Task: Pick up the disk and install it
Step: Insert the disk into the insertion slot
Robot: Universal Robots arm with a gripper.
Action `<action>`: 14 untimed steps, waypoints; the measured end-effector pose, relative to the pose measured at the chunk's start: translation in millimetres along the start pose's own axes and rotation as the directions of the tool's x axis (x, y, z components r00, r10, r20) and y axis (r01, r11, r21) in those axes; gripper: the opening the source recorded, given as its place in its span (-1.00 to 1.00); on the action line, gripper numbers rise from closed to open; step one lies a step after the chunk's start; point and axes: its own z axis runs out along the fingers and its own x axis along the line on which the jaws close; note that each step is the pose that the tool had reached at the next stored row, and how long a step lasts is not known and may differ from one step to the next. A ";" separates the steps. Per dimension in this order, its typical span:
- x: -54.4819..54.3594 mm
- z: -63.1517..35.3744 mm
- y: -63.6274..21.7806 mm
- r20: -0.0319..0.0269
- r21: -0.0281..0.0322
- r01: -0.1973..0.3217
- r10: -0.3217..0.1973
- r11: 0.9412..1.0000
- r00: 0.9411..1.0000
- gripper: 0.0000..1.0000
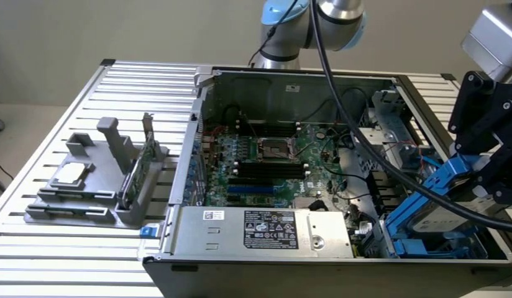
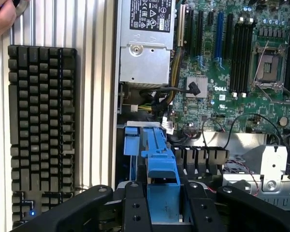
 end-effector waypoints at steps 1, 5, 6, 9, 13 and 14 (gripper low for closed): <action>0.0 0.3 0.0 0.000 0.000 0.000 0.000 1.000 1.000 -0.35; 0.1 1.1 0.0 0.000 0.000 0.000 0.000 1.000 1.000 -0.19; 0.1 1.3 0.0 0.000 0.000 0.000 0.000 1.000 1.000 -0.06; 0.2 1.8 0.0 0.000 0.000 -0.001 0.001 1.000 1.000 -0.06; 0.2 2.4 0.0 0.000 0.000 -0.001 0.001 1.000 1.000 -0.06; 0.2 2.6 0.0 0.000 0.000 -0.001 0.001 1.000 1.000 -0.06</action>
